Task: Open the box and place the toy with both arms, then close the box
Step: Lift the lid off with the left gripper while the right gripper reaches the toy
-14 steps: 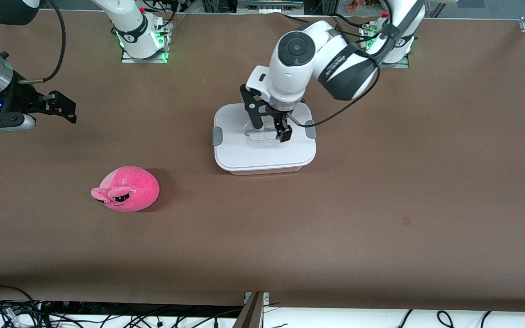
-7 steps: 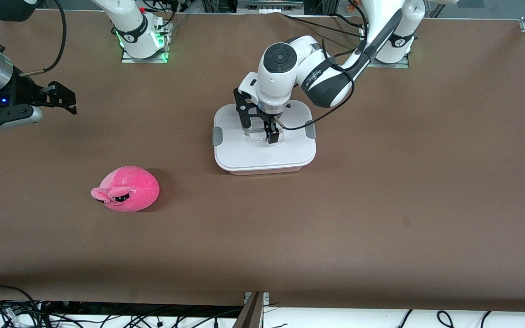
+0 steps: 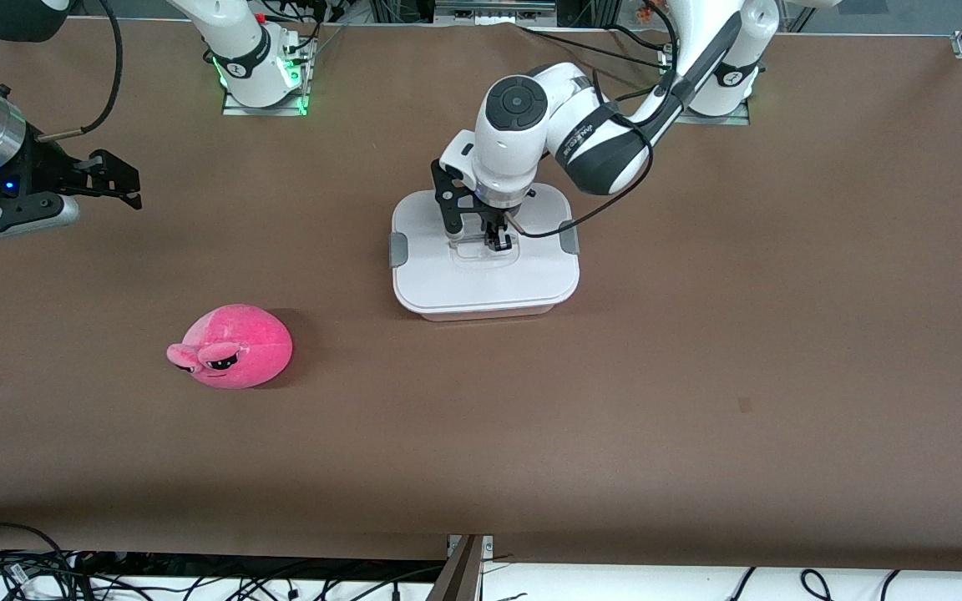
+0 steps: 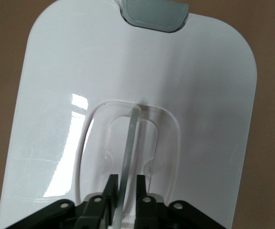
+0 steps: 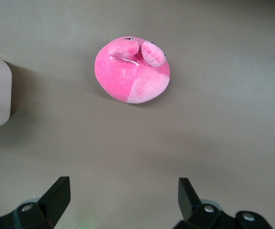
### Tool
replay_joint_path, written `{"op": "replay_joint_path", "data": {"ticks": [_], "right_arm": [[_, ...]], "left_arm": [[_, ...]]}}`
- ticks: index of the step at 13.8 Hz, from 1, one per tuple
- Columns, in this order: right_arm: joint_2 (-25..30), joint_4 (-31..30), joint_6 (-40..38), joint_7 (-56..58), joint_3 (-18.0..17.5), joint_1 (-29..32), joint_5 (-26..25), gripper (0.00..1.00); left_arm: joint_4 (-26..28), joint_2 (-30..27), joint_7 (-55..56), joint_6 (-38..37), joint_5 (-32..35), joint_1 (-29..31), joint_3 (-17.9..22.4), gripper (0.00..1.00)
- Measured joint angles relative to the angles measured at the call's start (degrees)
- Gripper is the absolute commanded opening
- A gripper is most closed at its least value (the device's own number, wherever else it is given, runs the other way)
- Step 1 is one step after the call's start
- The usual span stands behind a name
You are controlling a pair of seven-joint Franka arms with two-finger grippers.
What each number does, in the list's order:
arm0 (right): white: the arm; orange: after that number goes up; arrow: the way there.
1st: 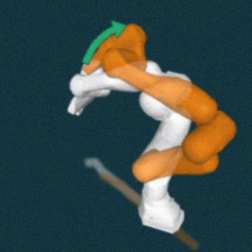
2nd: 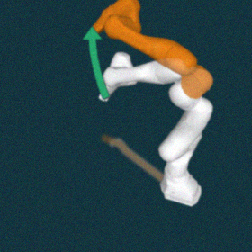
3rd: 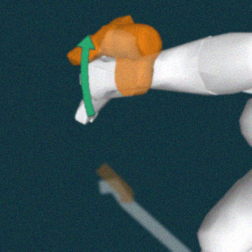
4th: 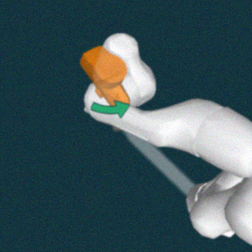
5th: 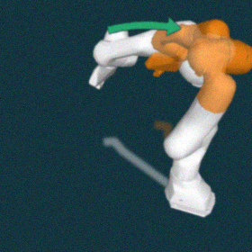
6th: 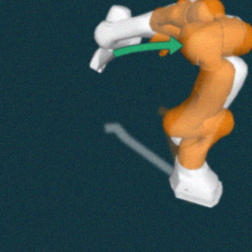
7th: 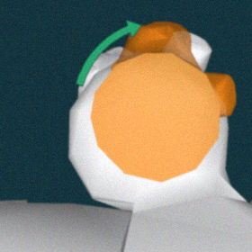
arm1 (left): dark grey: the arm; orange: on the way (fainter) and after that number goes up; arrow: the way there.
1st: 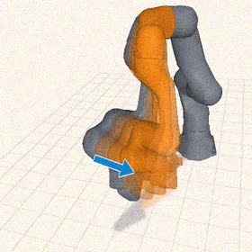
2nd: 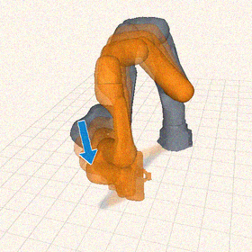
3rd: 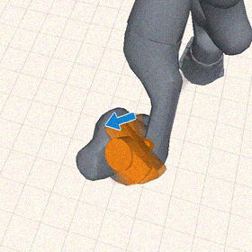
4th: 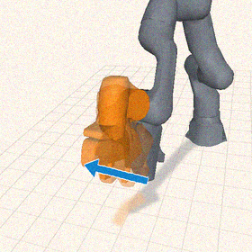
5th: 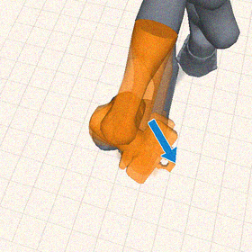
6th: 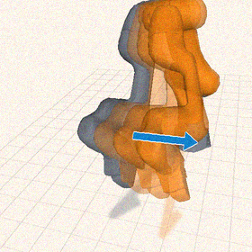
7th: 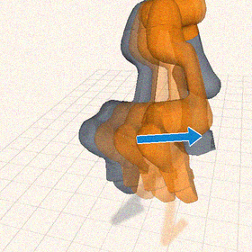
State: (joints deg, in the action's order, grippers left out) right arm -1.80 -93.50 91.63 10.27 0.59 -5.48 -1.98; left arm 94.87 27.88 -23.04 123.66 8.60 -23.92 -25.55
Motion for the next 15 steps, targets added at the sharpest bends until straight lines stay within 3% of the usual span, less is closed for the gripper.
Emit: {"op": "replay_joint_path", "data": {"ticks": [8, 12, 15], "right_arm": [[-0.6, 0.0, 0.0, 0.0, 0.5, 0.1, 0.0, 1.00], [-0.6, 0.0, 0.1, 0.0, 0.9, 0.1, 0.0, 1.00], [-0.8, -0.1, 0.2, 0.0, 0.8, 0.1, 0.1, 1.00]], "left_arm": [[-0.9, -3.2, -0.8, -1.4, -0.2, 0.0, 0.0, 0.00], [-6.4, -7.8, -0.9, -17.6, -3.0, 1.0, 0.0, 0.00], [-11.3, -9.2, -7.4, -31.9, -3.2, 6.5, 0.1, 0.00]]}}
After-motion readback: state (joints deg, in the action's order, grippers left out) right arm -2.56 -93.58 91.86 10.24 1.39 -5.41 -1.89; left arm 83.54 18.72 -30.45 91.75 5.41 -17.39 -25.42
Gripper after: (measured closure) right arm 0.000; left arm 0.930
